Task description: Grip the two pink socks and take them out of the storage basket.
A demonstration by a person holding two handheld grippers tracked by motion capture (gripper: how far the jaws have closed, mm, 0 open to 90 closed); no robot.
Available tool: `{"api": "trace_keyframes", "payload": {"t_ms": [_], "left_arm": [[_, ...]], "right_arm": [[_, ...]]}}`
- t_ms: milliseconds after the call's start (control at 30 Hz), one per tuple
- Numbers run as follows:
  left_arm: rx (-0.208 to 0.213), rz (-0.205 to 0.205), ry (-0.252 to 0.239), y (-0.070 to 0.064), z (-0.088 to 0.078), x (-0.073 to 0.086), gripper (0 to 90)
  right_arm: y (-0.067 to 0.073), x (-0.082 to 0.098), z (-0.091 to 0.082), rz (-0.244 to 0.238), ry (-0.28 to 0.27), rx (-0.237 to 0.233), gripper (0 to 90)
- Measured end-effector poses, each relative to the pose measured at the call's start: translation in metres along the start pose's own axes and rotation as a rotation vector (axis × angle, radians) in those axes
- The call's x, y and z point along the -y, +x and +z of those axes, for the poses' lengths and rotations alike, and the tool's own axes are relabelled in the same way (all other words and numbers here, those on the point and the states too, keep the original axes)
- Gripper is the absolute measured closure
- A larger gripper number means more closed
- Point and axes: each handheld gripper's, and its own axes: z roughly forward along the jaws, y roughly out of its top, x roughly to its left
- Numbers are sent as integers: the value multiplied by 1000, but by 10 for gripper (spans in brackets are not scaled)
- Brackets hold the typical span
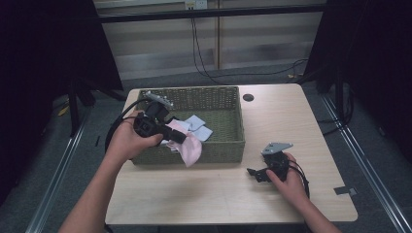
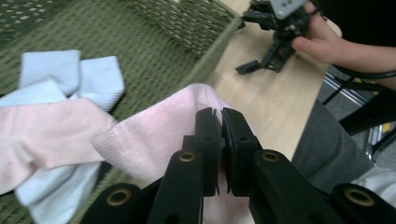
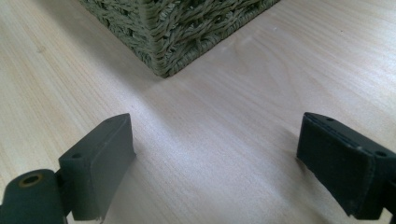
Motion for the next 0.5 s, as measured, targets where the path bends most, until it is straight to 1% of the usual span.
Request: {"api": "trace_keyframes", "payload": {"t_ms": [33,67,100,133,167,200,233,300,400,433,500], "left_arm": [[10,2,-6,-2,2,1,824],[12,5,-24,-3,3,2,781],[9,27,-39,-3,5,2,710],[-20,57,-53,-2,5,2,647],[-30,61,-68,0,6,1,570],[-40,50,-81,3,6,1,523],[-43,45,-87,6,6,0,513],[-70,30,-84,14,8,-1,499],[-96,11,-84,26,11,-2,486],[-101,0,-87,30,13,-2,483],[-123,-5,-86,37,16,-3,482]], "right_arm": [[0,0,0,-3,-2,-1,103],[0,0,0,-2,-1,-1,103],[0,0,0,-2,-2,-1,103],[0,0,0,-3,-2,-1,103],[0,0,0,-2,-1,-1,103],[0,0,0,-3,-2,-1,103],[0,0,0,-2,-2,-1,103],[0,0,0,-3,-2,-1,103],[0,0,0,0,0,0,103],[0,0,1,-7,-5,-1,103],[-1,0,1,-9,-5,-1,103]]}}
